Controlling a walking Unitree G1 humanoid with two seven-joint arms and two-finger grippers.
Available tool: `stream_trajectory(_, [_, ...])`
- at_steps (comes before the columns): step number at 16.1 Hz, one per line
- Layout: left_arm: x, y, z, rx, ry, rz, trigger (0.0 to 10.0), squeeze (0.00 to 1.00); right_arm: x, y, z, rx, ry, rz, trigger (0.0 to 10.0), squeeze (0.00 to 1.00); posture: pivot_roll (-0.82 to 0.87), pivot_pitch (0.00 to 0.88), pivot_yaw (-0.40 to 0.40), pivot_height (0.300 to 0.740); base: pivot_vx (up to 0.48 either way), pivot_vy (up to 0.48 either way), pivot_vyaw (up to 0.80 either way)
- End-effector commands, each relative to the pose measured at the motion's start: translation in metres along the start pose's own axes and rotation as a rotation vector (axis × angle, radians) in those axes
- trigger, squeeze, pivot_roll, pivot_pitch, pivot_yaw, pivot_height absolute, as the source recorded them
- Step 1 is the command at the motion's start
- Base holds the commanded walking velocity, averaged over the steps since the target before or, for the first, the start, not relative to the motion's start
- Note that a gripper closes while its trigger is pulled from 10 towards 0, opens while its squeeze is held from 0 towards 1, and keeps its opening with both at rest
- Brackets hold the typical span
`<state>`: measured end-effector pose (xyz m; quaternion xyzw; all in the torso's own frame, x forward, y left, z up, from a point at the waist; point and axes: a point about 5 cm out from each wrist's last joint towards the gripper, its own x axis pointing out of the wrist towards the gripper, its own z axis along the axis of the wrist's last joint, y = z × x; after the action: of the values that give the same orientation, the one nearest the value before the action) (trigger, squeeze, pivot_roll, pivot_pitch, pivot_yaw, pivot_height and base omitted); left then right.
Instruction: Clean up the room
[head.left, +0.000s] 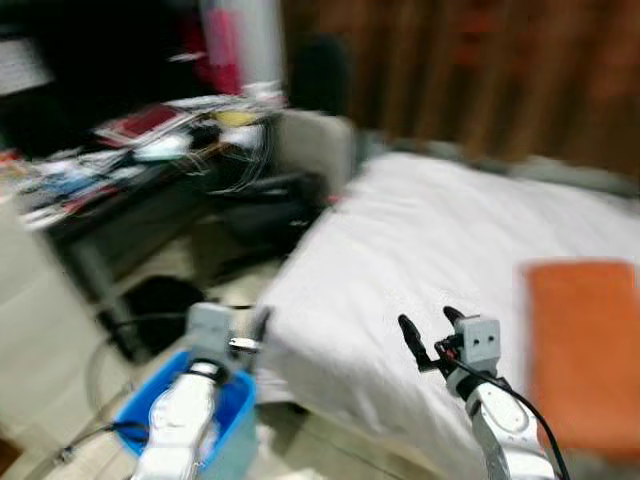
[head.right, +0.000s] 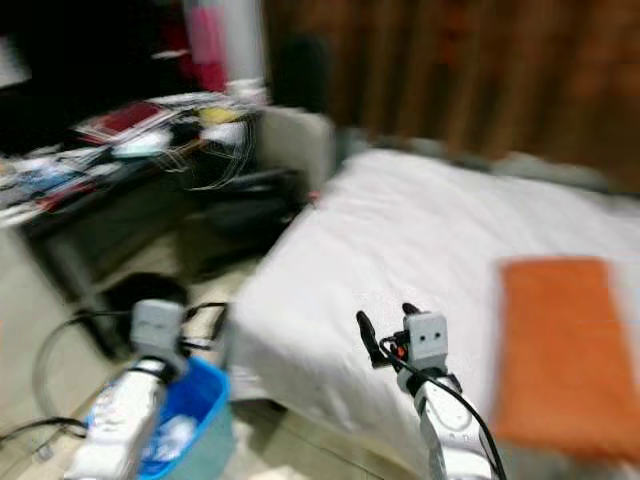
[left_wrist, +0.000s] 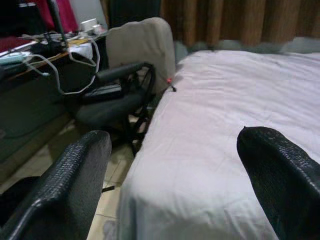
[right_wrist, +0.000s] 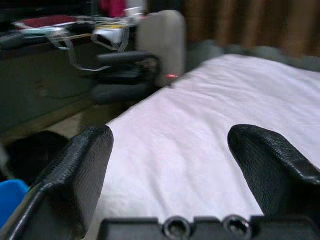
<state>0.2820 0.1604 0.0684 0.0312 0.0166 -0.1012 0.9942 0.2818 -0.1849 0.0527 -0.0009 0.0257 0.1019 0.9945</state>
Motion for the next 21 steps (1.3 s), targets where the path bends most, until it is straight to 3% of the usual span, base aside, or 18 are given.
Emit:
stream_trajectory(1, [0.0006,-0.0105,-0.0051,-0.004,0.022,-0.027,10.0,0.0,0.0001,-0.0008,0.0029,-0.007,-0.013,-0.007,10.0,0.0,-0.02,0.0,0.028,0.74,0.0,0.0,-0.8])
stream_trajectory(5, [0.0067,-0.0056,-0.0029,0.04,0.018,-0.001,10.0,0.0,0.0001,-0.0013,0.0023,-0.008,-0.016,-0.021,10.0,0.0,-0.02,0.0,0.03,0.74,0.0,-0.083,-0.8])
stream_trajectory(10, [0.0015,-0.0062,-0.0086,-0.044,0.038,0.103,10.0,0.0,-0.0028,-0.0009,-0.0017,-0.001,-0.008,-0.018,10.0,0.0,-0.02,0.0,0.035,0.74,0.0,-0.476,-0.8])
stream_trajectory(21, [0.0066,-0.0039,-0.0014,-0.031,0.019,0.117,10.0,0.0,0.0011,0.0025,-0.0021,-0.007,0.004,0.017,10.0,0.0,-0.02,0.0,0.034,0.74,0.0,-0.449,0.0])
